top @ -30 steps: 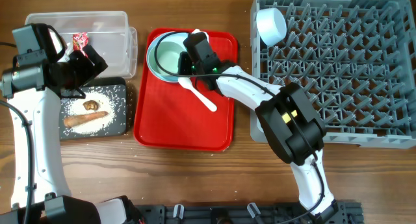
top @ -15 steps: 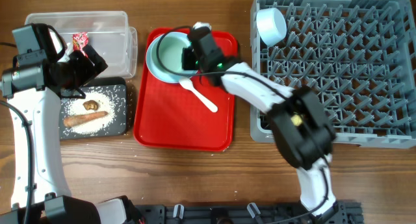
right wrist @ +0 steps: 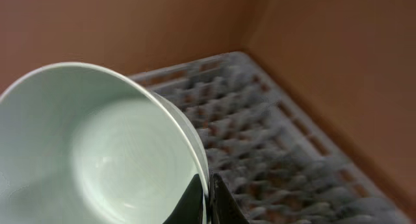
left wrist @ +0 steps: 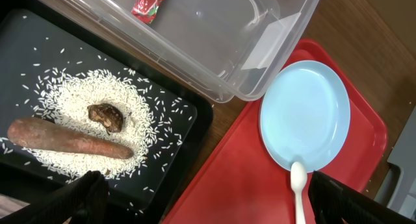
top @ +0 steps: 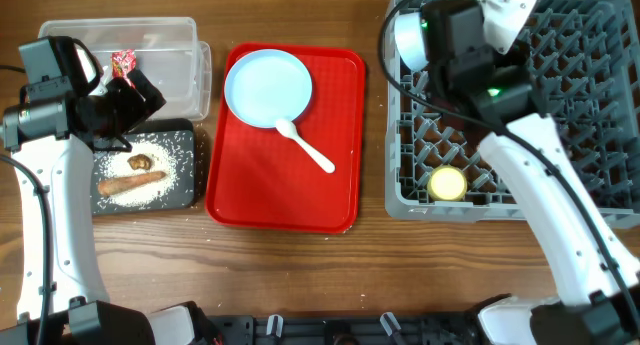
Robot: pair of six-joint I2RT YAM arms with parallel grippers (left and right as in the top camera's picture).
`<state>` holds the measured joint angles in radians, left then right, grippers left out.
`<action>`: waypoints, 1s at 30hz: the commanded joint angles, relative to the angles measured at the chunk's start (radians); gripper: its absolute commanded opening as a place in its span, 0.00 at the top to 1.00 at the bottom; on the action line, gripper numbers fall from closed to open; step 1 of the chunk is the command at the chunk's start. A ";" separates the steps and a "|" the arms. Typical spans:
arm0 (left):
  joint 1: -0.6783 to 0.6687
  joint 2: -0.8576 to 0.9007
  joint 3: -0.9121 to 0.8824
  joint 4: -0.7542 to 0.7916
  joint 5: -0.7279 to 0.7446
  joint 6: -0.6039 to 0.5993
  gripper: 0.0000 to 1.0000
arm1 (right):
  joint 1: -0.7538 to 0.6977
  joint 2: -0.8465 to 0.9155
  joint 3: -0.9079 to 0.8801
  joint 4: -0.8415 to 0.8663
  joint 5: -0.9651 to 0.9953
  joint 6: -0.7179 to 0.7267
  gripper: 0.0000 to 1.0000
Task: Sort waste into correct bins and load items into the dishwasher rack
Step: 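Carry the green bowl to the rack and set it down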
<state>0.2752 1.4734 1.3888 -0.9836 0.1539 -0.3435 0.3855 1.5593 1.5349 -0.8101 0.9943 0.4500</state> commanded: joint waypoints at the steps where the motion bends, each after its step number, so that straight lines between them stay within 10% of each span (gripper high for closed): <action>1: 0.002 -0.009 0.006 0.003 0.005 -0.009 0.00 | 0.006 0.110 -0.047 0.003 0.200 -0.171 0.96; 15: 0.002 -0.009 0.006 0.003 0.005 -0.009 0.00 | 0.044 0.375 -0.050 0.169 0.184 -0.639 0.96; 30: 0.002 -0.009 0.006 0.003 0.005 -0.009 0.00 | 0.112 0.377 -0.051 0.047 0.071 -0.658 0.86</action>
<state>0.2752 1.4734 1.3888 -0.9840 0.1539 -0.3435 0.4599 1.9167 1.4857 -0.7502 1.1423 -0.2066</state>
